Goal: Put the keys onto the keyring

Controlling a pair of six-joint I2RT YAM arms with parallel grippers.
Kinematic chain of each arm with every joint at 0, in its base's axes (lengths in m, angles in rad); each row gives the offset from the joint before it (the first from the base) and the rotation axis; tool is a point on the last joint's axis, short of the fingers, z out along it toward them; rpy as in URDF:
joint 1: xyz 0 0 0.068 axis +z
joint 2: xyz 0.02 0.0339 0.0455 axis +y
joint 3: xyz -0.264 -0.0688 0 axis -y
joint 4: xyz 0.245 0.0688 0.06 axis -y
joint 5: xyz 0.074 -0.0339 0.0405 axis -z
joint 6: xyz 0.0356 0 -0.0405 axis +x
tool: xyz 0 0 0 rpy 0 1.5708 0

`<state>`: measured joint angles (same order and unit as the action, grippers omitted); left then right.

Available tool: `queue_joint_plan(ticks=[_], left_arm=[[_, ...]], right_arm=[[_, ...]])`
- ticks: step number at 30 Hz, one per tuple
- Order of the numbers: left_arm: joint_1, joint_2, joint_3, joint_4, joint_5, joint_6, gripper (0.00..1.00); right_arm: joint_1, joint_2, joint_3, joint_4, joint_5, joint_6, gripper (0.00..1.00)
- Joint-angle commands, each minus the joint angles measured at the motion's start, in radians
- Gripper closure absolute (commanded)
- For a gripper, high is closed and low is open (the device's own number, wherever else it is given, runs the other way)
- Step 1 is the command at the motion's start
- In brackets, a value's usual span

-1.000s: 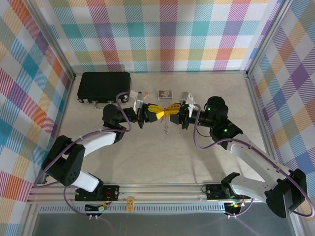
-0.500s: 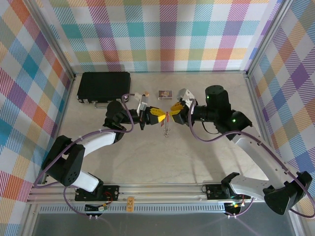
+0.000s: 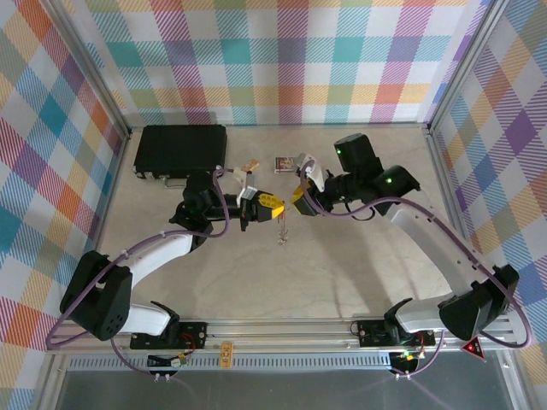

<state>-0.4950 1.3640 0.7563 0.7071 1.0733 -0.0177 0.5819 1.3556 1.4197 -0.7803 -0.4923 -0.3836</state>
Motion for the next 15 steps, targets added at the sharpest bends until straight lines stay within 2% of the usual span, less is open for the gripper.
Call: queue_joint_plan(ticks=[1,10,15], left_arm=[[-0.002,-0.016,0.002,0.001,0.018,0.031,1.00],[-0.005,-0.015,0.004,-0.008,0.015,0.032,1.00],[-0.007,-0.016,0.006,-0.006,0.018,0.032,1.00]], right_arm=[[0.005,0.016,0.047,-0.054,-0.048,-0.028,0.70],[0.036,0.082,0.081,-0.100,-0.044,-0.048,0.68],[0.039,0.099,0.087,-0.102,-0.036,-0.046,0.75]])
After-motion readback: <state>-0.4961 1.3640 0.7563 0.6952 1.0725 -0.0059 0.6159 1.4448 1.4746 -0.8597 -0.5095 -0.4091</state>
